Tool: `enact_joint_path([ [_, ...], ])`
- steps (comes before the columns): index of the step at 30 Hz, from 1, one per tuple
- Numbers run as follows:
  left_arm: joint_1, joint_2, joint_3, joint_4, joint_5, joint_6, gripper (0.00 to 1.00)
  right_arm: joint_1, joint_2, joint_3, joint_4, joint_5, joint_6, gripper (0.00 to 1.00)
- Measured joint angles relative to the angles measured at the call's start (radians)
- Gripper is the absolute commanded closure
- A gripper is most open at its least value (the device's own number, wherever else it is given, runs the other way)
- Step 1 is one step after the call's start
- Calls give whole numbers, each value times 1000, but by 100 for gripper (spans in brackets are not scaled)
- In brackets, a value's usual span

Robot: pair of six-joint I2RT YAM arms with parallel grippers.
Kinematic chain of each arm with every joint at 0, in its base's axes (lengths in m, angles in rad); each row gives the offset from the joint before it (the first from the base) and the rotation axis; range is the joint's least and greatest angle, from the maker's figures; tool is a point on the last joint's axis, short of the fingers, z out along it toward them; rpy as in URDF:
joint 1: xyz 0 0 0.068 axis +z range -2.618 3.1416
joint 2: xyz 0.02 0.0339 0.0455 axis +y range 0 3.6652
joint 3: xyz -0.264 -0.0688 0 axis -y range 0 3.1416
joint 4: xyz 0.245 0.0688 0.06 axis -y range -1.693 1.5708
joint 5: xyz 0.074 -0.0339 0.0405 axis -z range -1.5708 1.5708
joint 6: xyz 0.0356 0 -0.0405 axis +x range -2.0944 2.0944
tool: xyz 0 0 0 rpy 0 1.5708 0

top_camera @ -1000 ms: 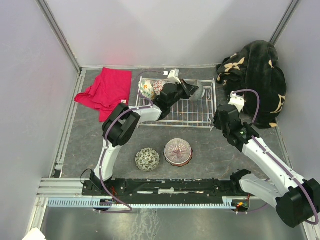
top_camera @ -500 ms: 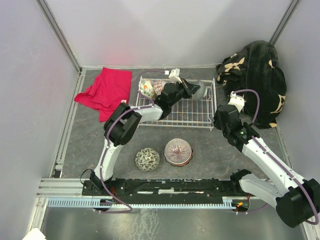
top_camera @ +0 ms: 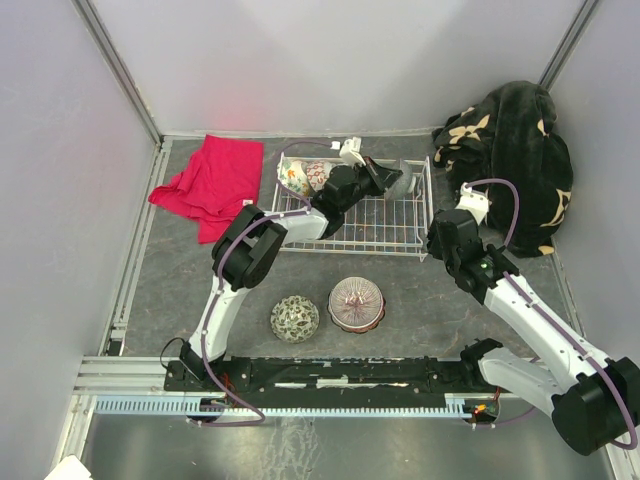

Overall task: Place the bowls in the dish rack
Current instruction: Place the bowl in the dish rack.

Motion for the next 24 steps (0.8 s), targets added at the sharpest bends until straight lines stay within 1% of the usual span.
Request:
enact_joint_path([
  [14,10,-42,0,-124,-47,0,97,0,-18,0,-1,0,0,41],
  [24,15,-66,-15,-164,-62,1,97,0,-20,-1,0,0,0,42],
])
